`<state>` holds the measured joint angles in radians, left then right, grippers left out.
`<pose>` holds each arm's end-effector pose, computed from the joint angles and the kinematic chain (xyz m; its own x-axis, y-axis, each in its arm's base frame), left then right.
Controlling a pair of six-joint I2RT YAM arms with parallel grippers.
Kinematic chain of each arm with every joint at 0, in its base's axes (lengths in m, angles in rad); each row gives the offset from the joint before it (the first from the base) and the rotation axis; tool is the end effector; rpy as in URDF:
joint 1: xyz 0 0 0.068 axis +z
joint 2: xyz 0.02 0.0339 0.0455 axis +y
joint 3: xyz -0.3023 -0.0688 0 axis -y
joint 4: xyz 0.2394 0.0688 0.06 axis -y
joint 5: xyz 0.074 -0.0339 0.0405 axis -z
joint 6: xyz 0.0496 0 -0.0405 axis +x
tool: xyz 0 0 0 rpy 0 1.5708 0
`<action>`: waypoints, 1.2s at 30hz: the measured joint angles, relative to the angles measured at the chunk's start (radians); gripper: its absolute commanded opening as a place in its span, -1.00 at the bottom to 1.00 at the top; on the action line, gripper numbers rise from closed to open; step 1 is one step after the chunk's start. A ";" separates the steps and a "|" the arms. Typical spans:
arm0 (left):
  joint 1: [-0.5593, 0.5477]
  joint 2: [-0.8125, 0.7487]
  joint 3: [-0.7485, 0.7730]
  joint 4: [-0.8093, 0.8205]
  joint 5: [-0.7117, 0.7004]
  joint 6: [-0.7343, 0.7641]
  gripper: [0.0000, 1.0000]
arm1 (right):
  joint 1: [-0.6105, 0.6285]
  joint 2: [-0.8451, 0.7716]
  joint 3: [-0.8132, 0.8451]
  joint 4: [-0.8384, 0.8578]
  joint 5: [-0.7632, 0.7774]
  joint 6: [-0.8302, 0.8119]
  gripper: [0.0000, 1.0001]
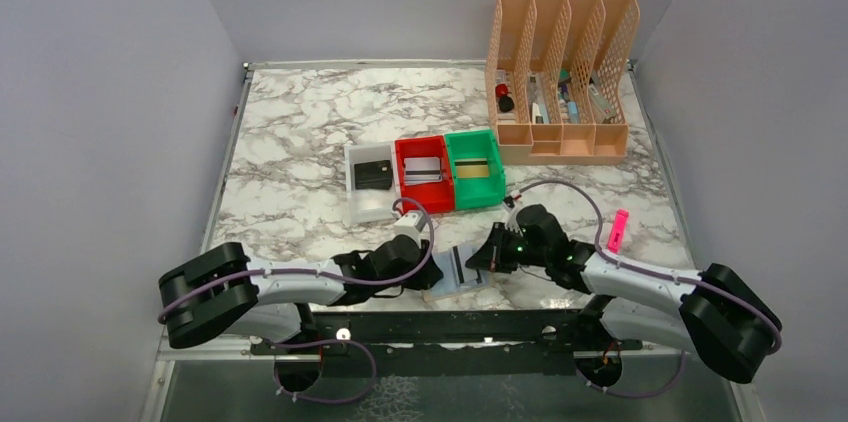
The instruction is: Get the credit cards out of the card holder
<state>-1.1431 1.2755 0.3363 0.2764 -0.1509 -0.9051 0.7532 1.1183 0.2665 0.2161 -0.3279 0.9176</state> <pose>0.0975 -0.1960 0.1692 -0.8265 -0.0615 -0.5596 0.3245 0.7602 -0.5628 0.1262 0.1402 0.1729 -0.9276 0.1609 -0.3372 -0.1644 0.6345 0.7552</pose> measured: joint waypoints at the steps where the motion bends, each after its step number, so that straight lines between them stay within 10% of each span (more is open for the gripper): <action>1: 0.006 -0.012 0.001 -0.018 0.000 0.010 -0.31 | 0.000 -0.022 0.010 -0.037 0.019 -0.013 -0.98; 18: 0.300 -0.308 0.216 -0.495 -0.101 0.244 0.81 | 0.000 -0.219 0.179 -0.116 0.147 -0.389 -0.98; 36: 0.356 -0.415 0.417 -0.867 -0.389 0.383 0.98 | 0.005 0.252 0.581 -0.034 0.100 -1.246 -0.98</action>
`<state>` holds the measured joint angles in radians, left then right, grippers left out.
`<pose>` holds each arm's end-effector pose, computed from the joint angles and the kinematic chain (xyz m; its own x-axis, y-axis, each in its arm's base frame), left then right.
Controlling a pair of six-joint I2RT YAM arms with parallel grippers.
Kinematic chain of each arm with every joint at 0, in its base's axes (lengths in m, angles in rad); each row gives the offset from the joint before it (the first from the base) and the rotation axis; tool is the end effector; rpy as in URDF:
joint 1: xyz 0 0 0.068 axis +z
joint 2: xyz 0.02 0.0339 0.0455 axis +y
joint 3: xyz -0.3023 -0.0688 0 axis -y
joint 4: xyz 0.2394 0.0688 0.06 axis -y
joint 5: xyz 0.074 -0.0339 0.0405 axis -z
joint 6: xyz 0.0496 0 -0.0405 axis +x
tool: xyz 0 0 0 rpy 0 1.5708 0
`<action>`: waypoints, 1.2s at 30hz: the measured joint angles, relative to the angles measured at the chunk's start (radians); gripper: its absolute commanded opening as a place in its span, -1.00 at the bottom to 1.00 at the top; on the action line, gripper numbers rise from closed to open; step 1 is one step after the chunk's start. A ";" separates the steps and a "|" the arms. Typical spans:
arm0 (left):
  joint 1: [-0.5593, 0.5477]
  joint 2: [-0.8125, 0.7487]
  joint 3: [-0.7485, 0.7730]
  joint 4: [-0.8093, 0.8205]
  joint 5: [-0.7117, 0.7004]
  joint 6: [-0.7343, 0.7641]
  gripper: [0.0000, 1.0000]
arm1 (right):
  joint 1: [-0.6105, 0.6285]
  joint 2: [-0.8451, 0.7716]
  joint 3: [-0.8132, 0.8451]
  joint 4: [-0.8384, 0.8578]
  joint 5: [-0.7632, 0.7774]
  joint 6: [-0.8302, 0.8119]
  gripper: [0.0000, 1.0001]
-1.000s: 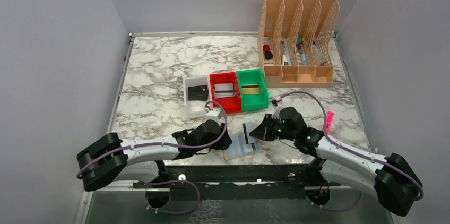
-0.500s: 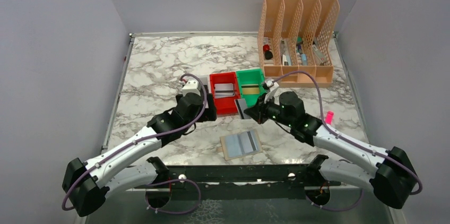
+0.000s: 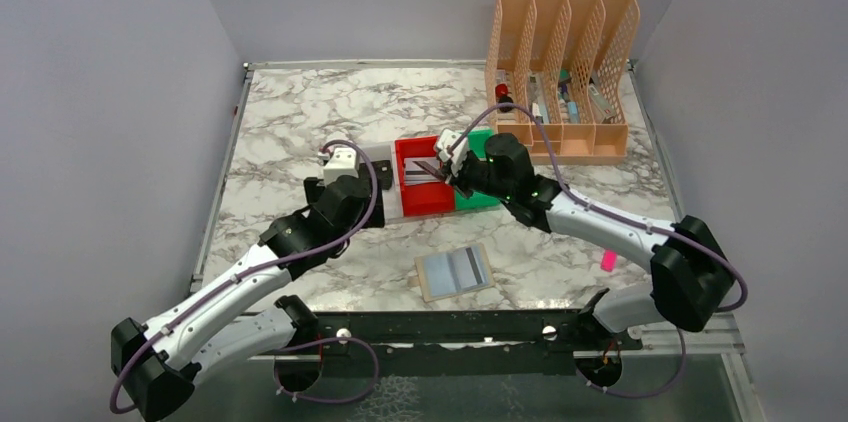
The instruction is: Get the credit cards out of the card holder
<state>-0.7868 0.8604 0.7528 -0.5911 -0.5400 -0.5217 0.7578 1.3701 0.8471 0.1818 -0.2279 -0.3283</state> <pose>0.1286 -0.0928 0.3017 -0.5579 -0.0459 -0.8286 0.0592 0.9937 -0.0949 0.2192 0.2228 0.3012 0.0357 -0.3987 -0.9164 -0.8585 0.4571 -0.2323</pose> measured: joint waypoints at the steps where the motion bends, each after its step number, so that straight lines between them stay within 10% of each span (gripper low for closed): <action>1: 0.008 -0.003 -0.008 -0.003 -0.005 0.002 0.98 | 0.001 0.024 0.019 -0.004 -0.004 -0.030 -0.98; 13: 0.303 0.021 -0.043 0.035 0.086 0.046 0.98 | 0.006 0.286 0.235 -0.122 0.061 -0.290 -0.97; 36: 0.330 0.020 -0.043 0.051 0.105 0.071 0.98 | 0.035 0.580 0.379 -0.056 0.333 -0.531 -0.81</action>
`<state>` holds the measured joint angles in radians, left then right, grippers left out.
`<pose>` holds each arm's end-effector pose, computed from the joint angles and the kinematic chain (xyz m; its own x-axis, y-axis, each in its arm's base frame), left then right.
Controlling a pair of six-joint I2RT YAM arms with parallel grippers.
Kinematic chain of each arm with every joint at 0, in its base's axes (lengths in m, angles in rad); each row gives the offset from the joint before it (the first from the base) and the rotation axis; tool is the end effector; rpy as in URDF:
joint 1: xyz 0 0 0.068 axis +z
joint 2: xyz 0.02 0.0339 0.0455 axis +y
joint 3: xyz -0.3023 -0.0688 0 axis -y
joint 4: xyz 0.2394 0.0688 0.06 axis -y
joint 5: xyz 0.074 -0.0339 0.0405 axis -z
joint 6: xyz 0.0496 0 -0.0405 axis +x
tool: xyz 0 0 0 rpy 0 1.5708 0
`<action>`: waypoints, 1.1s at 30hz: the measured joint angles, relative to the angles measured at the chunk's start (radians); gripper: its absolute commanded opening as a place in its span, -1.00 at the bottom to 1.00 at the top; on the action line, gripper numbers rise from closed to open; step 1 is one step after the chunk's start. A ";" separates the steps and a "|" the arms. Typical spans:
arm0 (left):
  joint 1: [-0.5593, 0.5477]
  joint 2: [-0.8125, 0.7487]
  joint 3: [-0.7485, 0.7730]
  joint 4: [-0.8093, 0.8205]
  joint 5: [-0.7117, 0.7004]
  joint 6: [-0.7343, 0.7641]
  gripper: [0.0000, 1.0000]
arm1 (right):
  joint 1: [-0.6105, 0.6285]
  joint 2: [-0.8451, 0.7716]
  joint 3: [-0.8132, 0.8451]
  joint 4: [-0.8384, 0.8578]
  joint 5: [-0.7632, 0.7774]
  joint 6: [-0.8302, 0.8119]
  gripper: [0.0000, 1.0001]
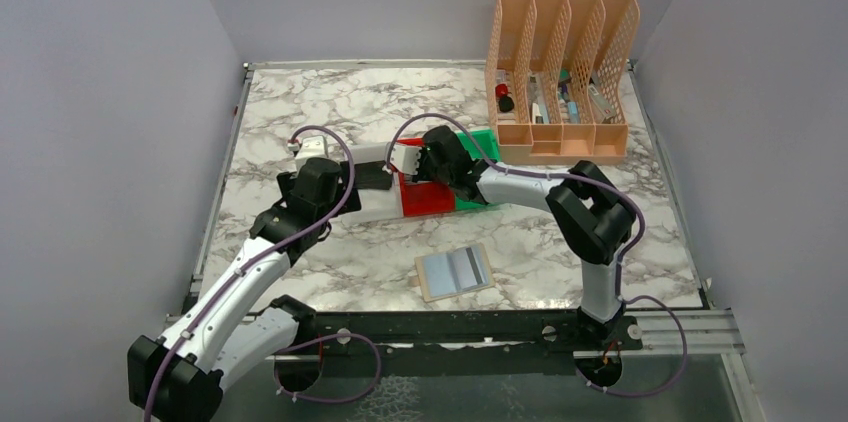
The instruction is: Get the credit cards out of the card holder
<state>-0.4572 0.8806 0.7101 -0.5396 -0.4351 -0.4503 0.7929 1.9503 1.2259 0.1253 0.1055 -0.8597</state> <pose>0.1563 -0.0536 0.2876 -0.5761 -0.1565 -0.8023 -0.1524 0.9849 -0.0826 0.3215 0.3190 0.2110 0.2322 -0.8379 -0.4940 -0.7224 0.1916 -0.6645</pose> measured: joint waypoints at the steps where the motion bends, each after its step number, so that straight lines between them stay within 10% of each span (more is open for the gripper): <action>1: 0.000 0.002 0.000 0.000 0.001 0.001 0.98 | 0.000 0.002 0.000 0.008 0.003 -0.010 -0.81; 24: 0.006 0.034 0.000 0.000 0.015 0.010 0.98 | 0.000 -0.055 -0.007 -0.080 -0.101 0.050 0.06; 33: 0.006 0.037 0.000 0.003 0.072 0.015 0.98 | 0.000 -0.439 -0.146 -0.117 -0.119 0.569 0.36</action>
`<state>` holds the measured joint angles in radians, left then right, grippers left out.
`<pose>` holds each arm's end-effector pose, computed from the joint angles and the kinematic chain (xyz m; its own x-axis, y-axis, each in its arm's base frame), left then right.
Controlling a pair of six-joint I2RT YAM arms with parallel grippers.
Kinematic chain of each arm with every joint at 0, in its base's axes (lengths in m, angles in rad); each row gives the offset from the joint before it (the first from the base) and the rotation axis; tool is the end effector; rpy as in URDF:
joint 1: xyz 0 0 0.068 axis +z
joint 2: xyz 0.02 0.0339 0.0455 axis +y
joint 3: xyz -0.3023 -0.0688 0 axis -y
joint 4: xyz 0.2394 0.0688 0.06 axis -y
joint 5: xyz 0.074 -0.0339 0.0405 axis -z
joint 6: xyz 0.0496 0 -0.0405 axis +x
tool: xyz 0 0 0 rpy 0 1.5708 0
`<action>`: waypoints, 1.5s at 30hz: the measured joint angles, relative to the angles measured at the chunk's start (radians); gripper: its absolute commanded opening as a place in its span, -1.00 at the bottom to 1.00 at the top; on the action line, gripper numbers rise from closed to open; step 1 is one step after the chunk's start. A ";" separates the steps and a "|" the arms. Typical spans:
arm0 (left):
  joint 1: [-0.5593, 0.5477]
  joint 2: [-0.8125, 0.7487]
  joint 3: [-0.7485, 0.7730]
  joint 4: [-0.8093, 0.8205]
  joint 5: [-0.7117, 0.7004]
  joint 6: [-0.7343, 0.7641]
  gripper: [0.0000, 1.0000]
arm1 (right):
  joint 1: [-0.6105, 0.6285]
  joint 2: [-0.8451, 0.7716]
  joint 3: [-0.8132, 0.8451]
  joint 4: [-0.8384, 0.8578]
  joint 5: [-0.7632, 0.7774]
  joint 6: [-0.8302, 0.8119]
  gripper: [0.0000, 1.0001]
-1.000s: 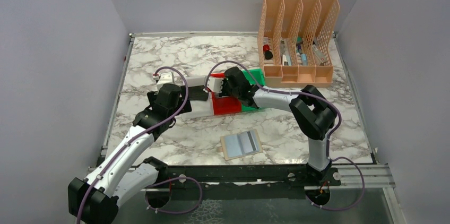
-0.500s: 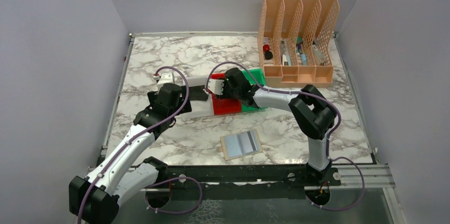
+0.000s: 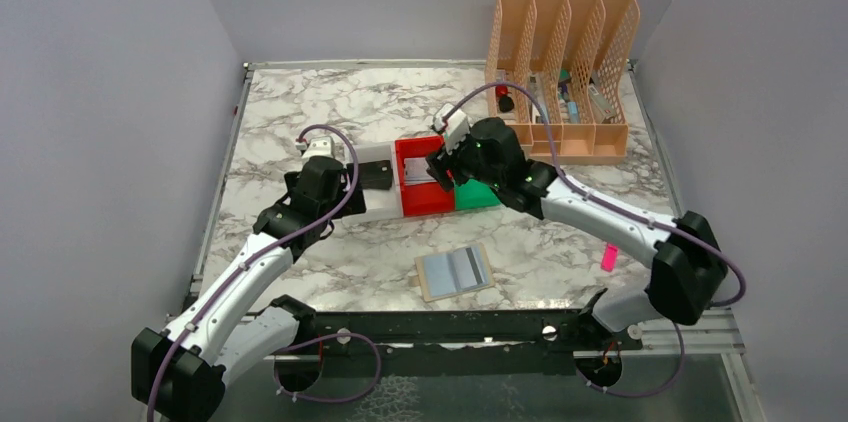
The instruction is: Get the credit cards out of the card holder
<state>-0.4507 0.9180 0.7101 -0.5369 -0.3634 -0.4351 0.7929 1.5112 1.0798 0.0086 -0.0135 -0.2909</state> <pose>0.1621 -0.0588 0.2814 -0.6258 -0.1349 -0.7683 -0.1013 0.9906 -0.0914 0.2502 0.2550 0.3189 -0.0691 -0.4788 -0.8752 -0.7733 0.5800 -0.2563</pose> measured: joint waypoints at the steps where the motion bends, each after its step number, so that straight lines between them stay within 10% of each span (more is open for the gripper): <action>1: 0.000 0.000 0.000 0.002 0.010 0.002 0.98 | 0.000 -0.040 -0.010 -0.024 -0.005 0.098 0.35; 14: 0.000 -0.080 -0.024 0.041 0.087 0.006 0.98 | 0.000 -0.356 -0.480 -0.224 -0.153 0.818 0.07; 45: 0.000 -0.089 -0.034 0.042 0.093 0.014 0.98 | 0.202 -0.117 -0.365 -0.448 0.124 0.962 -0.37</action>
<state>-0.4507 0.8291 0.6765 -0.4950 -0.2699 -0.4210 0.9951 1.3941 0.7147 -0.4397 0.1101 0.6716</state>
